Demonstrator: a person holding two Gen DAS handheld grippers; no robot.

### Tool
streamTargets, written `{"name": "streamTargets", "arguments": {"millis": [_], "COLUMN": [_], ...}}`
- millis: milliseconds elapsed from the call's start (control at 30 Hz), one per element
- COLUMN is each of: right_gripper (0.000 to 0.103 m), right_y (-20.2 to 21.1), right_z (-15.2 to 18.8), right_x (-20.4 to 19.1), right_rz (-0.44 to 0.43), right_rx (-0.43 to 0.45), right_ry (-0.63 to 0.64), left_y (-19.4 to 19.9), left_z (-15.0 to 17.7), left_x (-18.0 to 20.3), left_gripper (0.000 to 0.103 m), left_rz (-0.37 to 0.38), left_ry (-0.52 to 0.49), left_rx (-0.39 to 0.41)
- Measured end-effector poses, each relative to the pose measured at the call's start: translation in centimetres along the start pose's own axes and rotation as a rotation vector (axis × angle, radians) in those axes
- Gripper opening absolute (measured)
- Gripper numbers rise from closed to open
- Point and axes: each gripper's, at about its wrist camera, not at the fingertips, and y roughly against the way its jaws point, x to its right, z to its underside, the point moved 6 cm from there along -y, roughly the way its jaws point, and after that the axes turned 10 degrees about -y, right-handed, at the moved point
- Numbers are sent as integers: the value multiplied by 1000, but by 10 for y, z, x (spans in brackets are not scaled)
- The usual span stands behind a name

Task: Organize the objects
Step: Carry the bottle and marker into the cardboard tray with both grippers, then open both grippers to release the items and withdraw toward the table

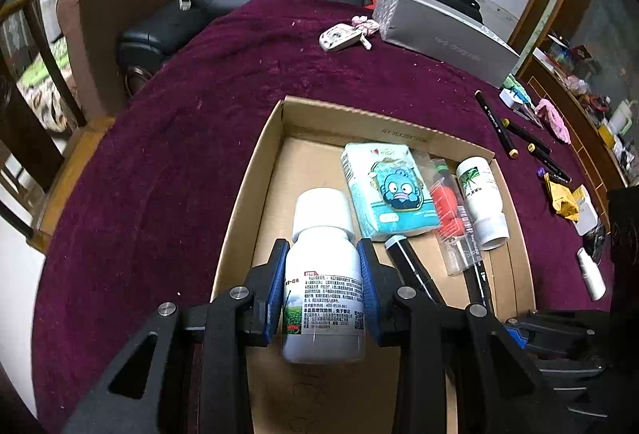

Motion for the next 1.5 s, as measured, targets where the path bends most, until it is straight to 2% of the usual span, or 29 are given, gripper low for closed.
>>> {"name": "streamTargets", "arguments": {"millis": [200,267,333,533,633,767,933,1033,1167,1500], "right_gripper": [13,13,14,21,23,37,46,49,55,60], "right_y": [-2,-2,-2,5,19,43,82,110,143,201], "right_z": [-1,-1,-2,-1,0,4,14,20,29,48], "right_x": [-1,-1,-2,-7,-10,-8,10,28,51,115], "right_rz": [-2,-3,5,43,46,23,24,42,77,87], "right_rx": [8,15,31,87,128,192,299,376,474,596], "right_ry": [-4,-9,-12,25,52,68,62,44,20,-64], "left_y": [-1,-5,-2,21,47,88,124,140,151,159], "left_z": [-1,1,0,-5,-10,-11,-12,-10,-8,-3], "left_x": [-4,-4,-3,-1,9,40,82,106,144,222], "left_gripper": [31,38,39,39,39,48,48,49,54,54], "left_rz": [12,25,32,36,16,-45,-161,-201,-256,-272], "left_ry": [32,42,38,59,34,-44,-132,-162,-235,-371], "left_rx": [-5,-21,-10,60,123,241,352,398,439,443]}}
